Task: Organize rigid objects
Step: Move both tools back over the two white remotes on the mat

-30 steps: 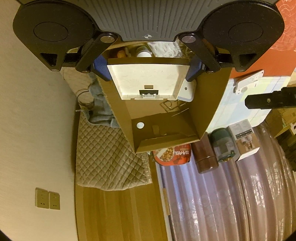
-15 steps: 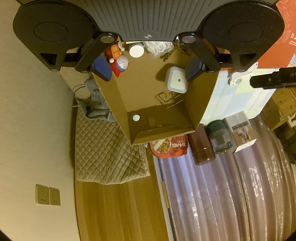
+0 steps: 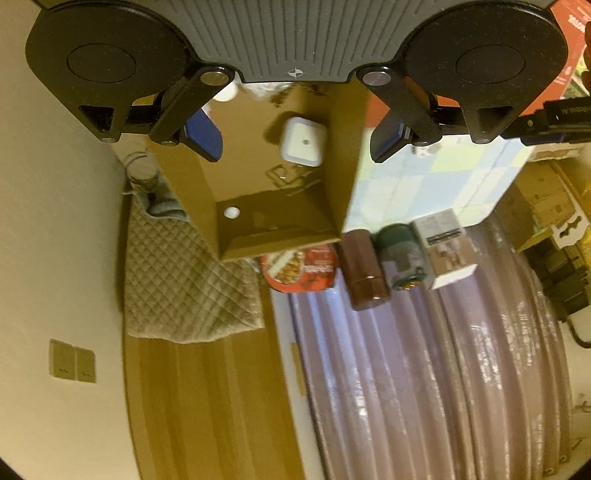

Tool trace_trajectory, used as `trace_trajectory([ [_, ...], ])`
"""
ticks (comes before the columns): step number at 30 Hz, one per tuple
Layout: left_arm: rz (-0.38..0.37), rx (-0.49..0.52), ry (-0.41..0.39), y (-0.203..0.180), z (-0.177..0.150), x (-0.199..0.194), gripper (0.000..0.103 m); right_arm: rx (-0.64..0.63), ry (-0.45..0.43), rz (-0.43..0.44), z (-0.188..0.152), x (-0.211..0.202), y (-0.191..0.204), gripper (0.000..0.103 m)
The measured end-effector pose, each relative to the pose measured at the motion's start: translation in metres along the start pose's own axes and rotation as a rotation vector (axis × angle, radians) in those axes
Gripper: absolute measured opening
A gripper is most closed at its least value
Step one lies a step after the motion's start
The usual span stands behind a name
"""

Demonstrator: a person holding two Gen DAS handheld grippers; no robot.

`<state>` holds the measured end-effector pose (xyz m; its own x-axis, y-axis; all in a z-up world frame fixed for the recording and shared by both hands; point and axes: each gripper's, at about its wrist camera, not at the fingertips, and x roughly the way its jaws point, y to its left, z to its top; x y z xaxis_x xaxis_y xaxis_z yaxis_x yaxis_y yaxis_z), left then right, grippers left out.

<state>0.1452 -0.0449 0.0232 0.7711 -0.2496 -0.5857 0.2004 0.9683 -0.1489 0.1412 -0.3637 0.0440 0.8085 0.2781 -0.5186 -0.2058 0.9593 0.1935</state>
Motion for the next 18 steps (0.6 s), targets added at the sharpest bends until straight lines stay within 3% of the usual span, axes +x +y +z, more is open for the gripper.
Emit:
trace_trajectory([
  [10,0.128,-0.04,-0.001,0.071,-0.014,-0.033,0.06,-0.04,0.007,0.11,-0.003,0.005,0.068,0.085],
  [18,0.171,-0.057,0.005,0.104,-0.022,-0.043,0.061,-0.079,0.052,0.159,-0.016,0.023,0.107,0.085],
])
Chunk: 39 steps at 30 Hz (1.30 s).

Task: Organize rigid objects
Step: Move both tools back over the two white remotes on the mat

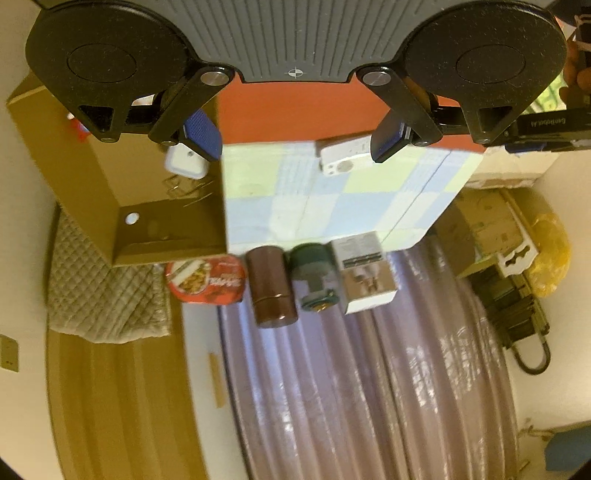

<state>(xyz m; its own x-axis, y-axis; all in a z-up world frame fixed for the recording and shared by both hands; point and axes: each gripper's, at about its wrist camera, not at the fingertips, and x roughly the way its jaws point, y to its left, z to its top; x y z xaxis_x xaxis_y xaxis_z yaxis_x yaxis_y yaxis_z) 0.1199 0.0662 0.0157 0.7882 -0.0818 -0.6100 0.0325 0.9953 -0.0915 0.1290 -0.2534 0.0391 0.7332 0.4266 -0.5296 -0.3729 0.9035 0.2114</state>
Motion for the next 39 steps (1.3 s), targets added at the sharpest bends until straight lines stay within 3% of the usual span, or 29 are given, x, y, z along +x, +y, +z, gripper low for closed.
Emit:
trace_trajectory([
  [16,-0.01,0.047,0.074,0.02,-0.016,0.045,0.062,-0.059,0.078,0.022,-0.018,0.049,0.025,0.085],
  [25,-0.008,0.072,0.103,0.031,-0.019,0.082,0.062,-0.153,0.129,0.025,-0.029,0.095,0.032,0.085],
  [32,-0.017,0.114,0.12,0.036,-0.022,0.118,0.062,-0.139,0.158,0.017,-0.037,0.138,0.028,0.085],
  [39,-0.09,0.225,0.121,0.031,-0.024,0.157,0.062,-0.092,0.179,0.018,-0.039,0.175,0.022,0.085],
])
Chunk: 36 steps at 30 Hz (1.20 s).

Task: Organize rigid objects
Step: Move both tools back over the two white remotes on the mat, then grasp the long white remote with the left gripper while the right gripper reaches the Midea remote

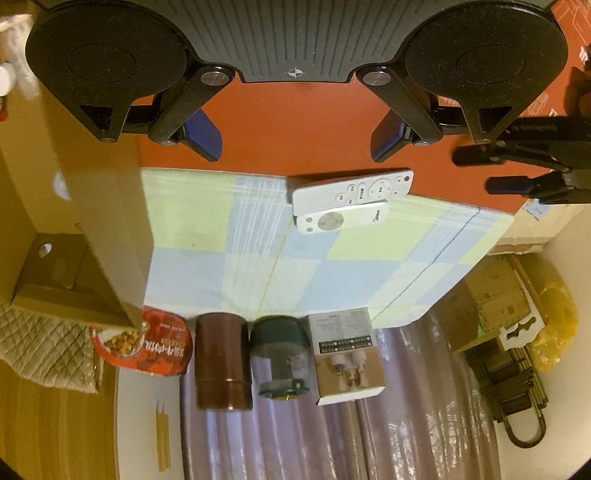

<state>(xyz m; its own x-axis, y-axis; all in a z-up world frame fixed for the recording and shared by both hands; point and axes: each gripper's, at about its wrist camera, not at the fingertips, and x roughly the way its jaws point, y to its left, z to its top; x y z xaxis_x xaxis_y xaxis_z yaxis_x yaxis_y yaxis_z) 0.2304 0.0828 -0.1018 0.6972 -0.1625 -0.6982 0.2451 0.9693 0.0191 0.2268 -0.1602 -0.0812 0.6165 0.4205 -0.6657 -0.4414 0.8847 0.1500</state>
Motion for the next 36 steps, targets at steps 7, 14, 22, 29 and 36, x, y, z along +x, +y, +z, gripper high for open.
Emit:
trace_trajectory([
  [7,-0.062,0.12,0.001,-0.005,0.009,0.045,0.062,0.011,0.029,0.029,0.007,0.031,-0.003,0.084],
  [14,-0.087,0.217,0.01,-0.009,0.019,0.076,0.061,0.002,0.064,0.021,0.012,0.06,-0.012,0.075],
  [22,-0.125,0.283,0.034,-0.017,0.024,0.093,0.061,0.013,0.081,0.038,0.014,0.081,-0.015,0.071],
  [29,-0.138,0.285,0.033,-0.012,0.025,0.096,0.061,0.022,0.067,0.077,0.019,0.101,-0.017,0.067],
  [36,-0.187,0.272,0.073,-0.011,0.025,0.09,0.045,0.019,0.048,0.105,0.021,0.113,-0.015,0.061],
])
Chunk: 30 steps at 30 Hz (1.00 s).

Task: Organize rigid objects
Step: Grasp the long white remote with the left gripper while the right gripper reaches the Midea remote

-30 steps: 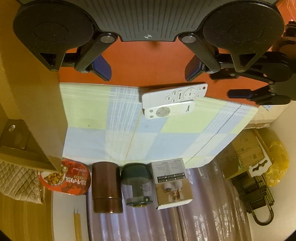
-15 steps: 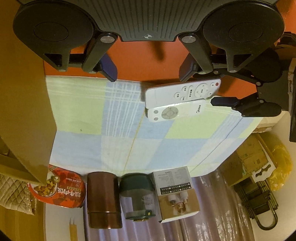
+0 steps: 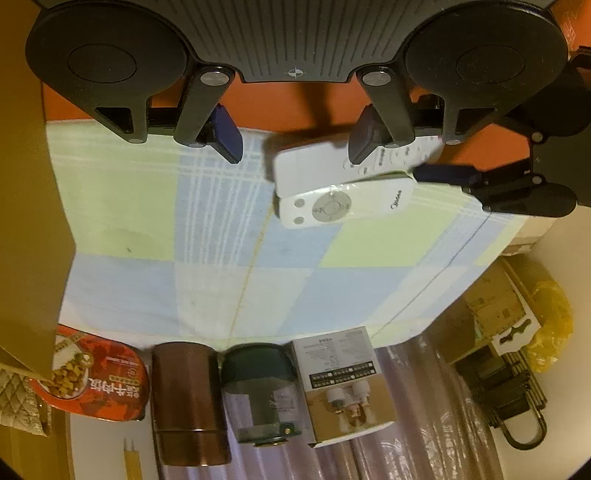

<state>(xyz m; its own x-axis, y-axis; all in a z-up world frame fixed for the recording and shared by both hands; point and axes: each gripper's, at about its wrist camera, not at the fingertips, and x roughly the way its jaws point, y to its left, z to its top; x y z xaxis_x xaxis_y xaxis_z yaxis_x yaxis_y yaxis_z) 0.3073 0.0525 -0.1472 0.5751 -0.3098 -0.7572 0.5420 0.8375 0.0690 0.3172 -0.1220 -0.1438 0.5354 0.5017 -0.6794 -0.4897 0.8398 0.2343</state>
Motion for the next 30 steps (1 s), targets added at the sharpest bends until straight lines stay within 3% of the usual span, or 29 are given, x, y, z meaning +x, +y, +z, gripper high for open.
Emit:
trace_trajectory([
  [9,-0.034,-0.015,-0.005,-0.009,-0.002,-0.003,0.044,0.019,0.01,0.112,0.002,0.003,0.002,0.059],
  [20,-0.021,0.002,-0.036,-0.023,0.015,0.016,0.044,0.117,-0.038,-0.032,0.008,-0.012,-0.024,0.06],
  [24,-0.02,0.025,-0.03,-0.028,0.018,0.016,0.035,0.121,-0.049,-0.037,0.01,-0.015,-0.026,0.059],
  [30,0.015,0.018,-0.039,-0.02,0.012,0.003,0.034,0.113,-0.061,-0.033,0.01,-0.018,-0.023,0.059],
])
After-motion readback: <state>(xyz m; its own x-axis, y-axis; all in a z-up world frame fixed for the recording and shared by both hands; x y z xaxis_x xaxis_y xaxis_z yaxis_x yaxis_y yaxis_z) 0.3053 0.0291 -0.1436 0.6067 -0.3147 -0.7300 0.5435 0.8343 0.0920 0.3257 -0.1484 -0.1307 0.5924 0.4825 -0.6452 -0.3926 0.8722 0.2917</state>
